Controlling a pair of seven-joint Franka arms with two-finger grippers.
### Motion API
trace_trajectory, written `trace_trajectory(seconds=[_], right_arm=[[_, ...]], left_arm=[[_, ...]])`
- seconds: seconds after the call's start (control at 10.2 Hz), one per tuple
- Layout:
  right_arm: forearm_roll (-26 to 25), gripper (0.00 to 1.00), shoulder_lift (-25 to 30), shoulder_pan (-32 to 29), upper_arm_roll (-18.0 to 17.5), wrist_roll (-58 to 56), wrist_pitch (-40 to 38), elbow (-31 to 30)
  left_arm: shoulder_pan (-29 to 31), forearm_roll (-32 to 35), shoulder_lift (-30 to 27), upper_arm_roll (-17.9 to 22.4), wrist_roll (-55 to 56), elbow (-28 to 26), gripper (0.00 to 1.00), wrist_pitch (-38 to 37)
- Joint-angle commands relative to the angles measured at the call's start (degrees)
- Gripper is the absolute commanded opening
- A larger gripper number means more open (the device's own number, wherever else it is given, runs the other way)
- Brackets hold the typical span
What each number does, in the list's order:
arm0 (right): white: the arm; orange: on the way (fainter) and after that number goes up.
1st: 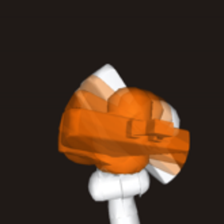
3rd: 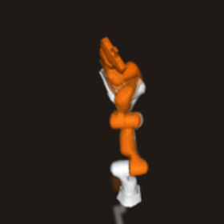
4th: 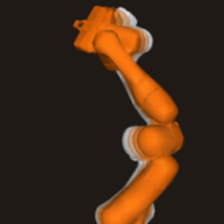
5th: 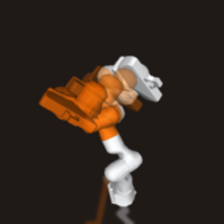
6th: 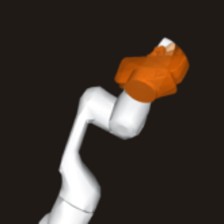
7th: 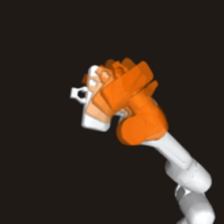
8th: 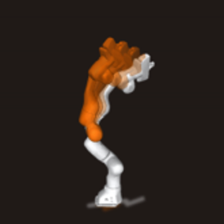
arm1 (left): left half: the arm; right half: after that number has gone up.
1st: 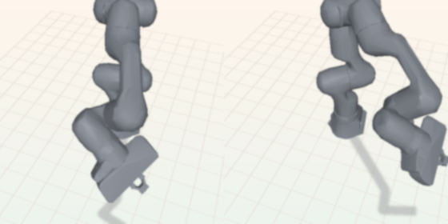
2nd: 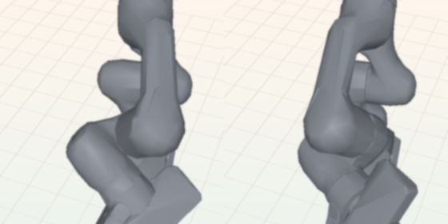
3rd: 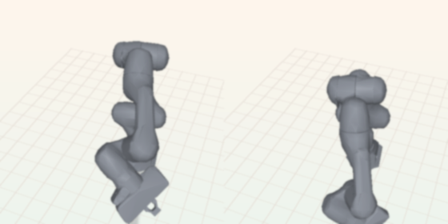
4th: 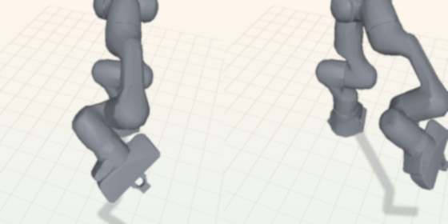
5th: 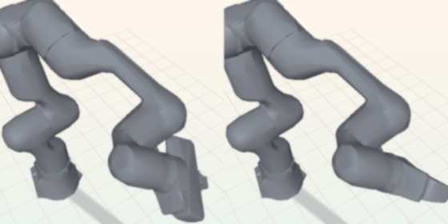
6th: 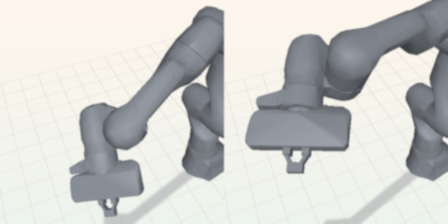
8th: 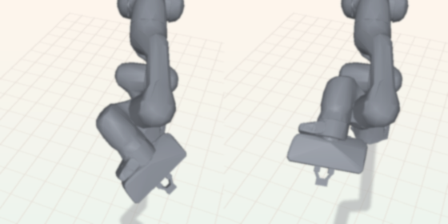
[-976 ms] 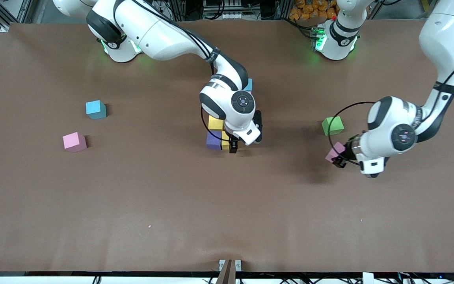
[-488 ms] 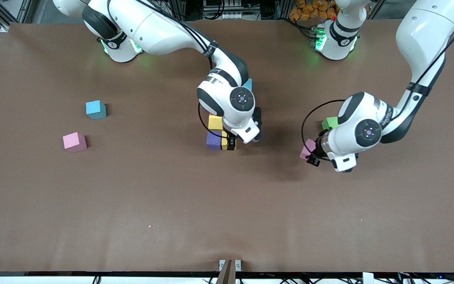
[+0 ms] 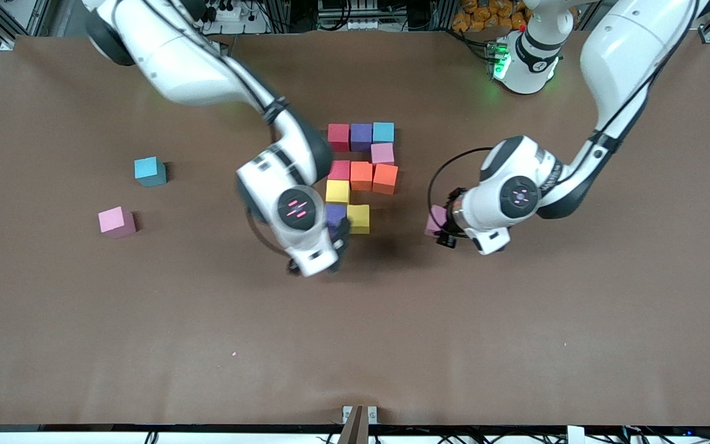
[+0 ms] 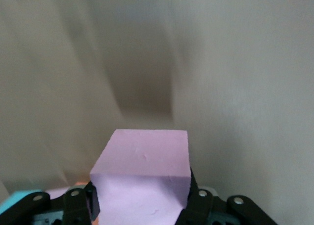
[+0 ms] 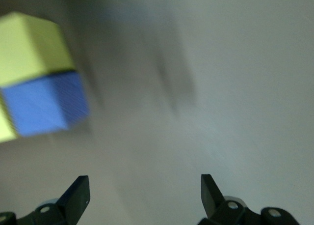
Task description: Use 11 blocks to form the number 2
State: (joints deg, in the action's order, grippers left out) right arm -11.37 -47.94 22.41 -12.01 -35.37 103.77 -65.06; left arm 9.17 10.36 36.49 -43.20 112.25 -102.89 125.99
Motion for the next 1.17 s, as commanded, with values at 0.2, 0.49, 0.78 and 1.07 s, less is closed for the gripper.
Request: trace_trajectory(seconds=[0.2,0.49,0.78,1.07], right_arm=[[-0.1,1.00,2.8,-15.8,-0.6,7.8,-1.0,-1.2],[-1.1,1.00,5.7,-20.0,2.1,8.7,0.1,-6.0],[-1.1,1.00,15.8,-22.3,2.2,9.5,9.4,-22.3],[-1.1,1.00,24.5,-22.8,2.2,14.4,14.0,-36.3]], left_arm=[[-9.1,-0.5,3.2,4.8,10.0,2.2,0.32,7.1],[-17.0,-0.5,3.7,10.6,16.2,2.0,0.32,11.8],[-23.0,-0.5,3.9,15.8,18.2,2.2,0.32,13.7],[-24.4,-0.6,4.3,16.1,18.9,2.3,0.32,14.6]])
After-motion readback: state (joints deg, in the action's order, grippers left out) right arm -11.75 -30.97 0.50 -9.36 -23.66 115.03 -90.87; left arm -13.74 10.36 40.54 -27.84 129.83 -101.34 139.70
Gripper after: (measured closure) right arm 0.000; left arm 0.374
